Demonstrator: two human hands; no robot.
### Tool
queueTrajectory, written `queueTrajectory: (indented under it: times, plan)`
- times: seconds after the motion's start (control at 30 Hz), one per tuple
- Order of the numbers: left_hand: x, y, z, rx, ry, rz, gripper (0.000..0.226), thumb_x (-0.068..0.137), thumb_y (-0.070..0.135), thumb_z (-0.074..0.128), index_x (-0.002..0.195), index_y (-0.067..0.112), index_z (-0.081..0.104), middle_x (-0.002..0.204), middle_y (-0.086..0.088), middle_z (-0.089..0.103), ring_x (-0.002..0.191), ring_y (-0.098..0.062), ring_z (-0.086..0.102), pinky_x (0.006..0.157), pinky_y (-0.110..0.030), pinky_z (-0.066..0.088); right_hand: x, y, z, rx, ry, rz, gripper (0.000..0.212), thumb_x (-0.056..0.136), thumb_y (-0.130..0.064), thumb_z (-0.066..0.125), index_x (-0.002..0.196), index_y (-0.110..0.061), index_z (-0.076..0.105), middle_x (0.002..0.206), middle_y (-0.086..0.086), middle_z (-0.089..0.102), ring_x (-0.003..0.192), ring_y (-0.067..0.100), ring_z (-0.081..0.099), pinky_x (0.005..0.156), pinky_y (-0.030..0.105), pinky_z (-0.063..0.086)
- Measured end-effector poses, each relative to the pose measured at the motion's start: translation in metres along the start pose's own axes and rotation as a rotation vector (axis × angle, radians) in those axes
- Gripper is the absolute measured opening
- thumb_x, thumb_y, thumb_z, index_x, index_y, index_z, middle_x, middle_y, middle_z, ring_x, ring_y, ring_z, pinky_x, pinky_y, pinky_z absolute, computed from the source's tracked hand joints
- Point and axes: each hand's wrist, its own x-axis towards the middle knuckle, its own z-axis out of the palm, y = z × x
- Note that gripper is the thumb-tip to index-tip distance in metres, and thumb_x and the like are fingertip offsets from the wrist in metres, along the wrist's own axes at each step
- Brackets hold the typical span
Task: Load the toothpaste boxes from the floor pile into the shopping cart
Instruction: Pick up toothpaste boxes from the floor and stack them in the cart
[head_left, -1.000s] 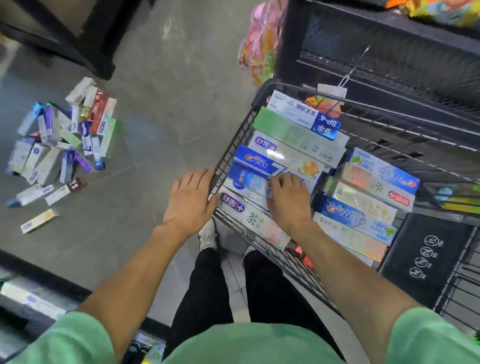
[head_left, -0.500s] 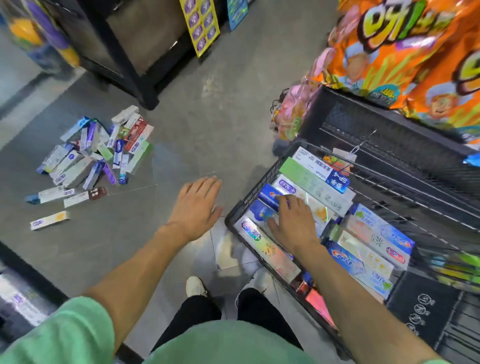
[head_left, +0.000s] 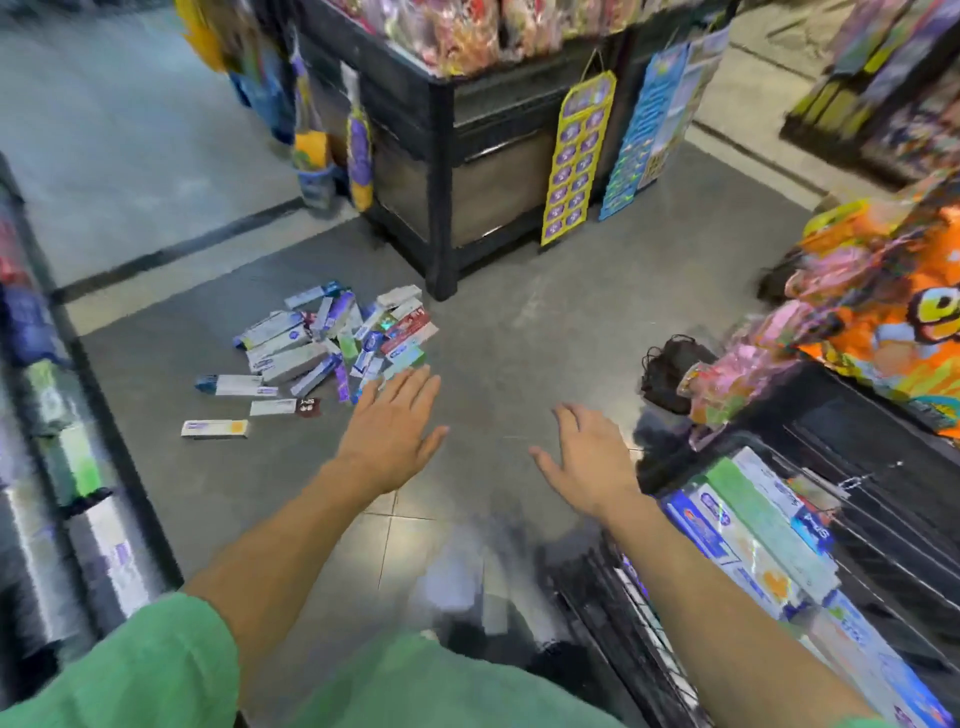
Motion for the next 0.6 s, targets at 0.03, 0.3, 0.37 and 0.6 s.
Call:
queueTrajectory:
  times: [0.03,0.3,0.37,0.6]
  plan:
    - [-0.002,-0.015,-0.005,0.004,0.016,-0.029,0.069,0.104,0.056,0.032,0.16,0.017,0.021,0.166,-0.004,0.025,0.152,-0.023,0.023,0.123,-0.046,0.016,0.011,-0.015,-0.002,-0.003,-0.007,-0.033,0.077,0.087,-0.061,0.034,0.133,-0.003,0.058,0.128,0.016,0.06,0.116,0.037,0.059,0.096,0.044,0.048]
    - [-0.011,-0.117,-0.009,-0.01,0.039,-0.268,0.068,0.102,0.056,0.038,0.157,0.016,0.032,0.163,-0.004,0.034,0.15,-0.024,0.029,0.122,-0.046,0.022,0.107,-0.103,-0.02,-0.037,-0.051,-0.288,0.072,0.099,-0.054,0.047,0.154,-0.01,0.034,0.16,0.013,0.033,0.148,0.03,0.029,0.121,0.04,0.023]
    - [-0.005,-0.137,-0.006,-0.01,0.031,-0.314,0.068,0.102,0.056,0.037,0.158,0.017,0.031,0.163,-0.004,0.032,0.151,-0.022,0.028,0.121,-0.044,0.021,0.135,-0.112,-0.017,-0.055,-0.071,-0.326,0.072,0.099,-0.054,0.048,0.154,-0.011,0.034,0.161,0.013,0.032,0.149,0.029,0.028,0.121,0.039,0.022]
    - [0.058,-0.201,-0.005,-0.022,-0.03,-0.448,0.07,0.103,0.057,0.034,0.159,0.017,0.024,0.166,-0.004,0.026,0.153,-0.023,0.023,0.124,-0.046,0.019,0.254,-0.131,0.0,-0.108,-0.128,-0.397,0.072,0.097,-0.057,0.047,0.152,-0.012,0.036,0.157,0.011,0.037,0.144,0.028,0.033,0.119,0.039,0.025]
